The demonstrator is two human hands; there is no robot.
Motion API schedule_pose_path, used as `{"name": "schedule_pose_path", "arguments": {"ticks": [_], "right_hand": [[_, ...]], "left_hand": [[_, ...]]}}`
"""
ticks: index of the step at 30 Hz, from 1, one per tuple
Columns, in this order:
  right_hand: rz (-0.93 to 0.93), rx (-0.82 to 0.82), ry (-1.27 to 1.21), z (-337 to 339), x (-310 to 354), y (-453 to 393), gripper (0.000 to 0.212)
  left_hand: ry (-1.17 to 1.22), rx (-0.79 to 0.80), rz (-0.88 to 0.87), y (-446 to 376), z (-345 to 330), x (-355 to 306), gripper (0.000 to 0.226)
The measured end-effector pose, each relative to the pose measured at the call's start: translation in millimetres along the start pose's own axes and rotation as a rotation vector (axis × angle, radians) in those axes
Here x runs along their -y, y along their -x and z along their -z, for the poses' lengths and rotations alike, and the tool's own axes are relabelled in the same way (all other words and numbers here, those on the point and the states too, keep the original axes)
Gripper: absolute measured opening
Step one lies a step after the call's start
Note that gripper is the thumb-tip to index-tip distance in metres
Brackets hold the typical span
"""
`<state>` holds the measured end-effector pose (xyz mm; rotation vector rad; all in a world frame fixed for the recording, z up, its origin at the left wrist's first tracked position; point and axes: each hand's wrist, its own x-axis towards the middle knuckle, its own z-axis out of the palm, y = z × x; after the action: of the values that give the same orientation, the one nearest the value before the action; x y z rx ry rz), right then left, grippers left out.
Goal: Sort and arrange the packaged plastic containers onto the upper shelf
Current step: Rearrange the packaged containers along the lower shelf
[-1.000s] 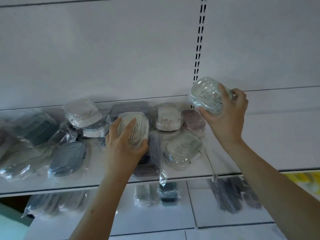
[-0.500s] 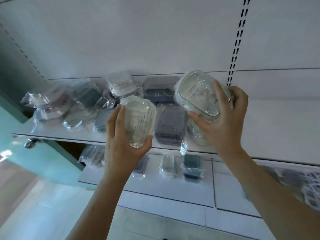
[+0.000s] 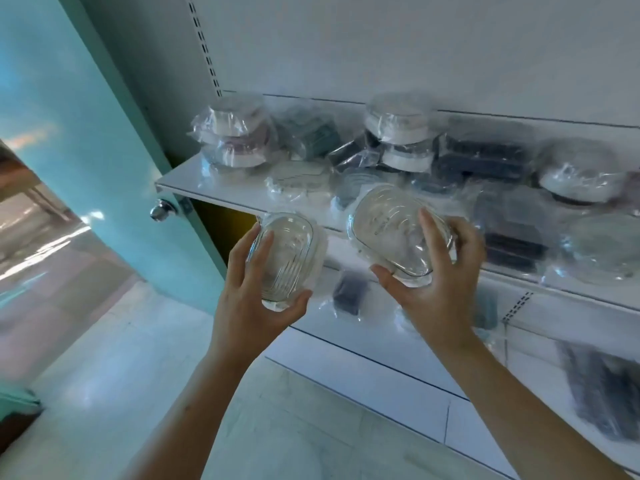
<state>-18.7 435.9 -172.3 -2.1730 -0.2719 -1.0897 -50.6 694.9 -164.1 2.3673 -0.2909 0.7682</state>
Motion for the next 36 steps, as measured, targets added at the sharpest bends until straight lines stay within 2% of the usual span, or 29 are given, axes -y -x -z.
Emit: {"name": "schedule_pose_path", "arguments": {"ticks": [2,6,9,12,13,15,17,22,25,28,30,31,33,34,36], "right_hand": [[-0.059,0.072,0.008,-33,19,24,0.084],[-0.303,0.197,0.012,-93,38,74,0.083],[-0.571,0.258,-0.028,-128,38,104,0.084],[-0.930,0.336,-0.085,-160,25,121,0.083],[-1.061,0.362,-0.118,-171,19,124,0.077],[-1.297,0.394,-0.218,-200,1,128,0.051],[-1.436,0.443,-0.299,-235,-21,133,0.033],[-1.798,0.382,-0.469,-313,-65,150,0.027],[-1.812,0.376,-0.522,-335,-77,161,0.061],[-1.720,0.404,-0.470,-345,-78,167,0.068],[-1.686,0.387,-0.374,-342,-80,169,0.081],[-1.658,0.354,-0.333,-339,-80,167,0.078],[-1.556,0.288,-0.222,-329,-87,162,0.056],[-1.494,0.253,-0.151,-322,-91,159,0.052],[-1.334,0.202,0.052,-307,-105,157,0.068]], "left_hand": [[0.016,0.048,0.063,16,11,42,0.096],[0.040,0.158,0.211,44,8,122,0.089],[0.046,0.226,0.293,52,-9,165,0.084],[0.067,0.295,0.344,48,-37,194,0.080],[0.074,0.319,0.360,45,-49,204,0.079],[0.091,0.359,0.389,38,-76,225,0.077],[0.086,0.398,0.423,31,-105,248,0.077],[0.065,0.461,0.473,17,-168,306,0.078],[0.050,0.476,0.444,11,-192,329,0.080],[0.079,0.469,0.377,9,-205,338,0.082],[0.110,0.471,0.313,10,-213,338,0.084],[0.116,0.478,0.283,10,-217,337,0.085],[0.131,0.501,0.232,10,-226,332,0.087],[0.145,0.509,0.209,9,-231,327,0.087],[0.169,0.511,0.167,8,-244,316,0.085]]}}
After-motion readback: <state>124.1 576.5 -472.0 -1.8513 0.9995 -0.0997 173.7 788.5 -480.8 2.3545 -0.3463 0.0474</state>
